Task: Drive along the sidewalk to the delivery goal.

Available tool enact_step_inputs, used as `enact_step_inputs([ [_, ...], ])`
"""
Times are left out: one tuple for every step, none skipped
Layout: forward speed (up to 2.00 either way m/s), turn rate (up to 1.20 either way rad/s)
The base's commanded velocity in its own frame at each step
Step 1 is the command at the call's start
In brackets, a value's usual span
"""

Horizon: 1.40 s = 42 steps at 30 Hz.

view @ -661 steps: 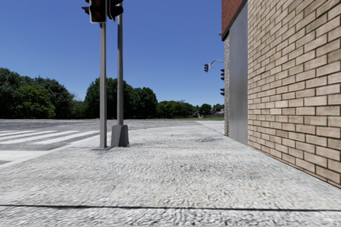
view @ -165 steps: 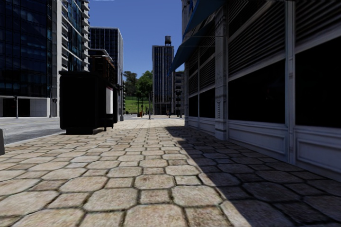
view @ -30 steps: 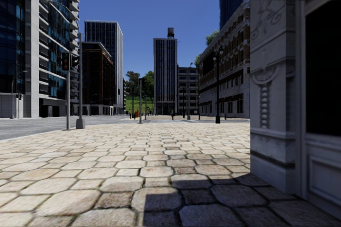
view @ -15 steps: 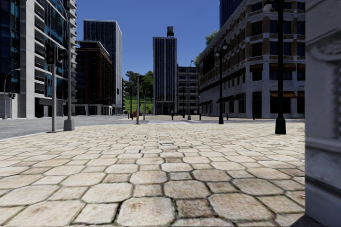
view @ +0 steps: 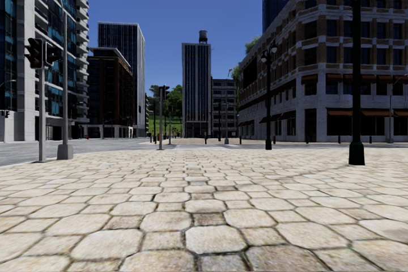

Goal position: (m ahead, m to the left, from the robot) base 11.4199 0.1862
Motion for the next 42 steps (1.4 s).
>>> enact_step_inputs([
  [2.00, 0.00],
  [2.00, 0.00],
  [2.00, 0.00],
  [2.00, 0.00],
  [2.00, 0.00],
  [2.00, 0.00],
  [2.00, 0.00],
  [2.00, 0.00],
  [2.00, 0.00],
  [2.00, 0.00],
  [2.00, 0.00],
  [2.00, 0.00],
  [2.00, 0.00],
  [2.00, 0.00],
  [2.00, 0.00],
  [2.00, 0.00],
  [2.00, 0.00],
  [2.00, 0.00],
  [2.00, 0.00],
  [2.00, 0.00],
  [2.00, 0.00],
  [2.00, 0.00],
  [2.00, 0.00],
  [2.00, 0.00],
  [2.00, 0.00],
  [2.00, 0.00],
  [2.00, 0.00],
  [2.00, 0.00],
  [2.00, 0.00],
  [2.00, 0.00],
  [2.00, 0.00],
  [2.00, 0.00],
  [2.00, 0.00],
  [2.00, 0.00],
  [2.00, 0.00],
  [2.00, 0.00],
  [2.00, 0.00],
  [2.00, 0.00],
  [2.00, 0.00],
  [2.00, 0.00],
  [2.00, 0.00],
  [2.00, 0.00],
])
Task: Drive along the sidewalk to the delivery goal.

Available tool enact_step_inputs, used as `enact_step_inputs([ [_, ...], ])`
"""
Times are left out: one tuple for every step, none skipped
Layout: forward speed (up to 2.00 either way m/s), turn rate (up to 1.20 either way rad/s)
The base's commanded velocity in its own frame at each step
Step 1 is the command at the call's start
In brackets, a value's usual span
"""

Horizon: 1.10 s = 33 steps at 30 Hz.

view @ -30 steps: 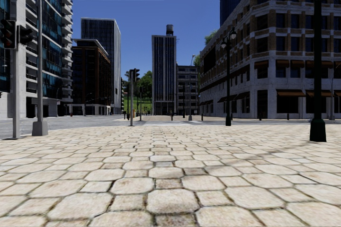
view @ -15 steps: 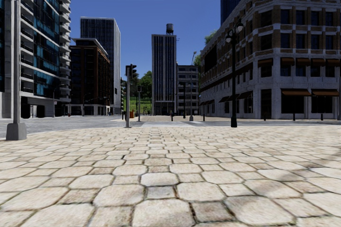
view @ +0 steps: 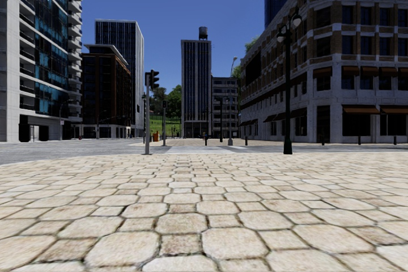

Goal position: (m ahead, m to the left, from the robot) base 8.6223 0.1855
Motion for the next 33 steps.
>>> enact_step_inputs([
  [2.00, 0.00],
  [2.00, 0.00],
  [2.00, -0.01],
  [2.00, -0.24],
  [2.00, -0.41],
  [2.00, -0.41],
  [2.00, -0.48],
  [2.00, -0.49],
  [2.00, -0.50],
  [2.00, -0.50],
  [2.00, -0.48],
  [2.00, -0.31],
  [2.00, -0.31],
  [2.00, -0.03],
  [2.00, 0.00],
  [2.00, 0.00],
  [2.00, 0.00],
  [2.00, 0.00],
  [2.00, 0.00],
  [2.00, 0.00],
  [2.00, 0.00],
  [2.00, 0.00],
  [2.00, 0.00],
  [2.00, 0.00],
  [2.00, 0.00],
  [2.00, 0.00],
  [2.00, 0.00],
  [2.00, 0.00],
  [2.00, 0.00],
  [2.00, 0.00],
  [2.00, 0.00],
  [2.00, 0.00],
  [2.00, 0.00],
])
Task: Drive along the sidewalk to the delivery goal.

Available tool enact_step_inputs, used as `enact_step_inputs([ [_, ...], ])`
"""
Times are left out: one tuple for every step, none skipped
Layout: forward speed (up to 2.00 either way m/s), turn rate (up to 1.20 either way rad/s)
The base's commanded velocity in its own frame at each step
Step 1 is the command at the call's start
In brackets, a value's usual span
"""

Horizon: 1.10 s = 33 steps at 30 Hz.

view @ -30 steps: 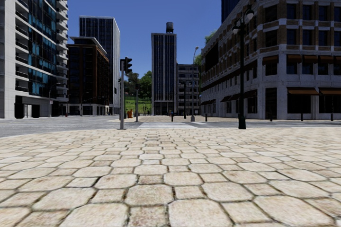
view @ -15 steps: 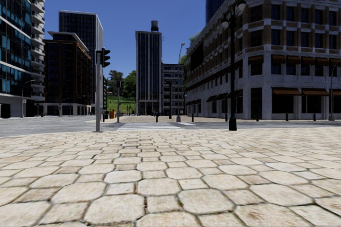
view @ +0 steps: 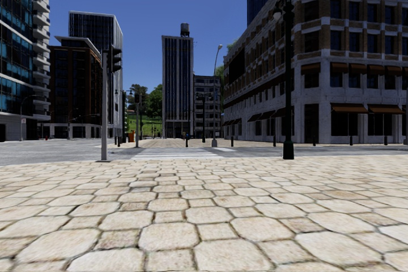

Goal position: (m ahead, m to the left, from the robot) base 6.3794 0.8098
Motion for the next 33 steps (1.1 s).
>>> enact_step_inputs([
  [2.00, 0.00],
  [2.00, 0.00],
  [2.00, 0.00],
  [2.00, 0.00],
  [2.00, 0.00],
  [2.00, 0.00],
  [2.00, 0.00],
  [2.00, 0.00],
  [1.96, 0.00],
  [1.96, 0.00],
  [1.94, 0.00],
  [1.90, 0.00],
  [1.83, 0.00],
  [1.83, 0.00],
  [1.73, 0.00],
  [1.69, 0.00],
  [1.69, 0.11],
  [1.69, 0.11],
  [1.69, 0.20],
  [1.69, 0.25],
  [1.69, 0.27],
  [1.69, 0.27],
  [1.69, 0.30],
  [1.69, 0.33],
  [1.69, 0.37],
  [1.69, 0.37],
  [1.69, 0.38],
  [1.69, 0.39],
  [1.69, 0.39],
  [1.69, 0.39],
  [1.69, 0.39],
  [1.69, 0.39],
  [1.69, 0.39],
])
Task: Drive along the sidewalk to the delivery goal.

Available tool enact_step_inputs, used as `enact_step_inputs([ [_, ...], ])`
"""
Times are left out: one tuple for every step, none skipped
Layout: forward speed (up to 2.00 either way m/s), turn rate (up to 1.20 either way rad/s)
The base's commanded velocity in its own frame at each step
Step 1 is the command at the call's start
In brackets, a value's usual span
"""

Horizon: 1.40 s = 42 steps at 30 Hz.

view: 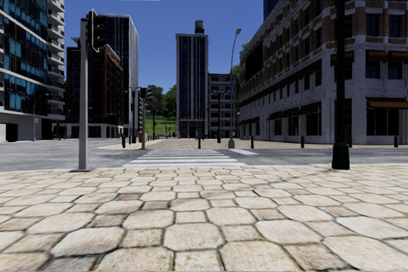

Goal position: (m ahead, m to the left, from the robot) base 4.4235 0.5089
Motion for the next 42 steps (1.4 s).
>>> enact_step_inputs([
  [1.69, 0.39],
  [1.69, 0.39],
  [1.69, 0.32],
  [1.69, 0.26],
  [1.69, 0.26],
  [1.69, 0.24],
  [1.69, 0.21],
  [1.69, 0.17],
  [1.69, 0.17],
  [1.69, 0.15],
  [1.69, 0.15],
  [1.69, 0.15],
  [1.69, 0.15],
  [1.69, 0.14],
  [1.69, 0.13],
  [1.69, 0.11],
  [1.69, 0.11],
  [1.69, 0.09],
  [1.69, 0.08],
  [1.69, 0.08],
  [1.69, 0.08],
  [1.69, 0.05],
  [1.69, 0.02],
  [1.69, 0.00],
  [1.69, 0.00],
  [1.69, 0.00],
  [1.69, 0.00],
  [1.69, 0.00],
  [1.69, 0.00],
  [1.69, 0.00],
  [1.69, 0.00],
  [1.69, 0.00],
  [1.69, 0.00],
  [1.69, 0.00],
  [1.69, 0.15],
  [1.69, 0.15],
  [1.69, 0.24],
  [1.65, 0.26],
  [1.62, 0.27],
  [1.62, 0.27],
  [1.59, 0.27],
  [1.56, 0.28],
])
